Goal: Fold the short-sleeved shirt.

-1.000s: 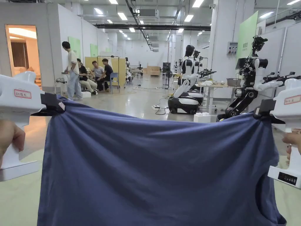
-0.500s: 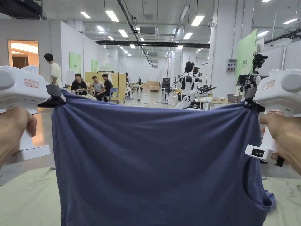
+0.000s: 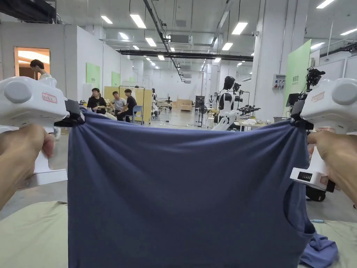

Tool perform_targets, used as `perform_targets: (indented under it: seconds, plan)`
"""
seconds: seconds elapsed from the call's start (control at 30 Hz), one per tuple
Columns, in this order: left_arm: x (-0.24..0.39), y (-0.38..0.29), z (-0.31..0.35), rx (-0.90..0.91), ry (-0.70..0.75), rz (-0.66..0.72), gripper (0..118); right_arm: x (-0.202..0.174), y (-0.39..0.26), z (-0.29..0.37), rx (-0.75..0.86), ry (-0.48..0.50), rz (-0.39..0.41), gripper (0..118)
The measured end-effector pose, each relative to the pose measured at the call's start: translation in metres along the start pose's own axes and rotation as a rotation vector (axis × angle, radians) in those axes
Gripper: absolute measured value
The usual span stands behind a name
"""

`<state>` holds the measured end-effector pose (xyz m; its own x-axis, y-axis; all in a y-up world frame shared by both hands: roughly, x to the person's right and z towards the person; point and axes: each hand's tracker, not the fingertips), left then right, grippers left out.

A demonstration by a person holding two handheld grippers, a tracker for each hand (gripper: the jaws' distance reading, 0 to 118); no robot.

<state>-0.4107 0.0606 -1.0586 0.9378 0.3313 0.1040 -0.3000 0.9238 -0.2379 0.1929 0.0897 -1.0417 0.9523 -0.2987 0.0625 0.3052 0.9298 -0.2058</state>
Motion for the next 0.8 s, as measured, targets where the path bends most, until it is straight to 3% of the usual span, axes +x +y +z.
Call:
perform_targets:
  seconds: [0.2, 0.33, 0.4, 0.43, 0.47, 0.53, 0.6, 0.67, 0.77, 0.8]
  plan:
    - [-0.011, -0.043, -0.001, -0.057, -0.006, -0.008, 1, 0.014, -0.044, -0.002, -0.046, 0.009, 0.008, 3]
    - [-0.026, -0.091, 0.016, -0.087, -0.018, 0.027, 1, 0.035, -0.093, 0.018, -0.104, 0.038, -0.044, 3]
    - [-0.032, -0.121, 0.032, -0.123, -0.020, -0.003, 1, 0.047, -0.126, 0.035, -0.116, 0.029, -0.004, 3]
    - [-0.036, -0.142, 0.045, -0.125, -0.027, 0.014, 1, 0.053, -0.145, 0.045, -0.149, 0.016, 0.014, 3]
    - [-0.039, -0.163, 0.059, -0.145, -0.034, 0.019, 1, 0.063, -0.167, 0.056, -0.182, 0.069, 0.008, 3]
    - [-0.048, -0.206, 0.087, -0.161, -0.088, 0.067, 1, 0.078, -0.208, 0.082, -0.201, 0.041, 0.018, 3]
    - [-0.050, -0.249, 0.118, -0.227, -0.062, 0.037, 1, 0.094, -0.251, 0.112, -0.248, 0.113, -0.002, 3]
    - [-0.055, -0.293, 0.151, -0.263, -0.084, 0.014, 1, 0.107, -0.294, 0.146, -0.285, 0.089, 0.005, 3]
    - [-0.055, -0.341, 0.201, -0.306, -0.102, 0.001, 1, 0.123, -0.348, 0.200, -0.286, 0.106, -0.033, 3]
    - [-0.054, -0.352, 0.219, -0.324, -0.108, 0.003, 1, 0.130, -0.362, 0.217, -0.295, 0.130, -0.099, 3]
